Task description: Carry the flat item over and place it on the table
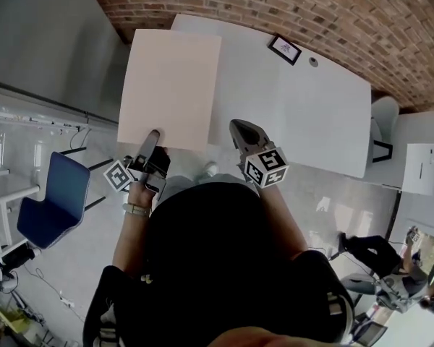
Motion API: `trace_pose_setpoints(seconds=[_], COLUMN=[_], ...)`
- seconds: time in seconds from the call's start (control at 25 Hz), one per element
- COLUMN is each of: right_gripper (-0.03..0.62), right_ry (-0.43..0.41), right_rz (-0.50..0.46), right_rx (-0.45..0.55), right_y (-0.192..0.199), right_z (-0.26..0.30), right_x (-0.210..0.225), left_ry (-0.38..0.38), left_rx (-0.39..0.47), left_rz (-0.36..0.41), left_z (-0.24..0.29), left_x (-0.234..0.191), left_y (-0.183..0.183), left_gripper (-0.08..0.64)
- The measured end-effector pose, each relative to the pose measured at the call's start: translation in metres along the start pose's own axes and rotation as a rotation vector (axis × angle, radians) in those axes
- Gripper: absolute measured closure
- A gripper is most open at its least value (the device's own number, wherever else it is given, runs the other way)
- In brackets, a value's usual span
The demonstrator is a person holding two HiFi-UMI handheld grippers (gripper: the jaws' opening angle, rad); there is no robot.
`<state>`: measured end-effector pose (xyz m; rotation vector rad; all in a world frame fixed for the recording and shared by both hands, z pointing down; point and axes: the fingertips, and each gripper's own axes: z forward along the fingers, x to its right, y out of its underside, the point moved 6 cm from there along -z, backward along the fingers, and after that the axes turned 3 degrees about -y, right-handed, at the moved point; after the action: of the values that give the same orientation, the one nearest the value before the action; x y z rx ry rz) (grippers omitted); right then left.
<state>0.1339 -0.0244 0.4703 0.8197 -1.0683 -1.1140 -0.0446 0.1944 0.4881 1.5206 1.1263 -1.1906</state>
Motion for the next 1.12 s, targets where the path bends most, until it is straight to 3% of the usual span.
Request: trace_pose_setpoints(seconds=[0.4,0.64,1.12], right_gripper=[0.581,0.581,0.581], right_ry=[0.070,0.174,0.397], right_rz=[0.081,0.124,0.227], right_rx=[-0.006,-0.014,-0.040], right_y=[0.005,0.006,-0.001], right_z=[0.001,0.004,0.028], right_x=[0.045,0.064,0.084], left_ry=[-0.071,-0.092,-0.192], left_rx=[-0.087,-0.164,-0.400], left_rz=[-0.030,-0.083,-0.172], left_z=[0.057,0.092,0.168], left_x=[-0.023,-0.045,-0.099], left_y=[0.002,-0.012,-0.056], left_gripper=[0.273,0.273,0.273])
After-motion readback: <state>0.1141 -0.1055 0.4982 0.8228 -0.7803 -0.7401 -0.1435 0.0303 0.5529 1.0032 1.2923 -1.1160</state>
